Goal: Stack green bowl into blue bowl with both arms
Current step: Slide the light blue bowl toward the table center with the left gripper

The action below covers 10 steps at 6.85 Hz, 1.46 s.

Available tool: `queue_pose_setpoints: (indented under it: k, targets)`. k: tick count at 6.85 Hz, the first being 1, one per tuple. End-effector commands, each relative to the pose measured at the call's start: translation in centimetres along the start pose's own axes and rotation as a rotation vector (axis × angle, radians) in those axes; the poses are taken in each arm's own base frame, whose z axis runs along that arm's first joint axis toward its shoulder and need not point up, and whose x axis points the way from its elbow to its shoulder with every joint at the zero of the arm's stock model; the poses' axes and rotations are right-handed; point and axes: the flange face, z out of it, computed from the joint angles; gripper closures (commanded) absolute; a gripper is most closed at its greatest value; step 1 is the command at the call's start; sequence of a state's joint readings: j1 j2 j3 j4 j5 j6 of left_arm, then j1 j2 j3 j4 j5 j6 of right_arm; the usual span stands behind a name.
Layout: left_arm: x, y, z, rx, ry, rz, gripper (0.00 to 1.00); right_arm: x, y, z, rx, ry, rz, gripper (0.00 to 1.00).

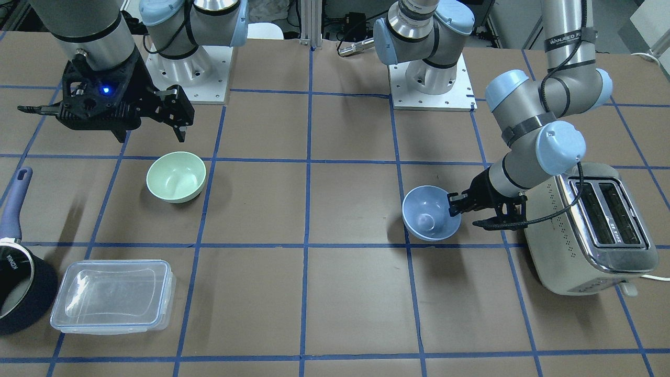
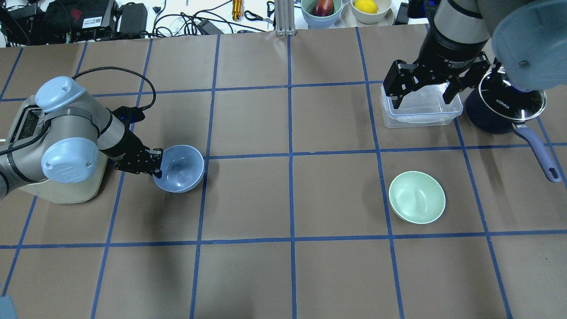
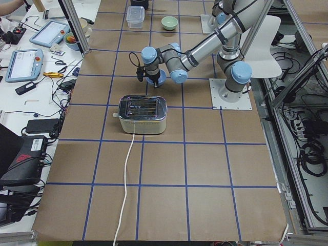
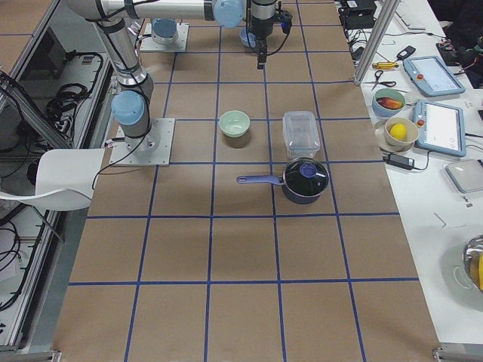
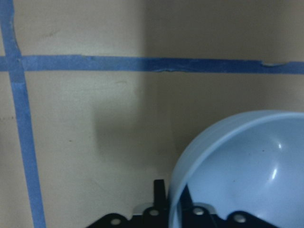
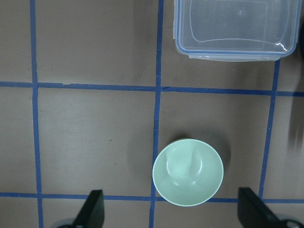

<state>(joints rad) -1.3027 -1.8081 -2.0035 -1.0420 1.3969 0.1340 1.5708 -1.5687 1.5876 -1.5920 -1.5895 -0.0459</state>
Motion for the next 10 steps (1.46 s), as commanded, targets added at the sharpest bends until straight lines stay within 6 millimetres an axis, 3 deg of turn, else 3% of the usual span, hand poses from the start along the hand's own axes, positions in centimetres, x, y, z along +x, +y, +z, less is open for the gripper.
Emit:
queue_pose_setpoints:
  k: [1,2,4,5,7,8,9,10]
  targets:
    - [13.2,-1.5,-1.4,0.057,0.024,-0.069,1.00,0.1,0.0,0.1,-0.002,0.001,0.000,0.00]
    - [17.9,-2.0,-0.3,0.051,0.023,-0.133,1.00,0.1,0.0,0.0,-0.002,0.003,-0.003,0.00]
    - [23.9,-1.6,3.1,0.087,0.030,-0.169,1.00,0.1,0.0,0.0,-0.004,0.003,-0.005,0.00]
    - [24.8,-1.4,5.3,0.063,0.019,-0.163,1.00,0.1,0.0,0.0,-0.004,0.001,-0.003,0.00]
    - [26.4,-0.4,6.6,0.047,0.015,-0.135,1.00,0.1,0.1,0.1,-0.005,0.001,-0.003,0.00]
    - [26.4,-0.2,6.1,0.050,0.014,-0.125,0.49,0.1,0.1,0.1,-0.008,0.001,-0.003,0.00]
    - [26.4,-0.4,5.3,0.067,0.020,-0.109,0.16,0.1,0.1,0.6,-0.022,-0.001,-0.007,0.00]
    - [25.7,-0.9,3.0,0.102,0.027,-0.071,0.08,0.1,0.7,2.9,-0.069,-0.004,-0.006,0.00]
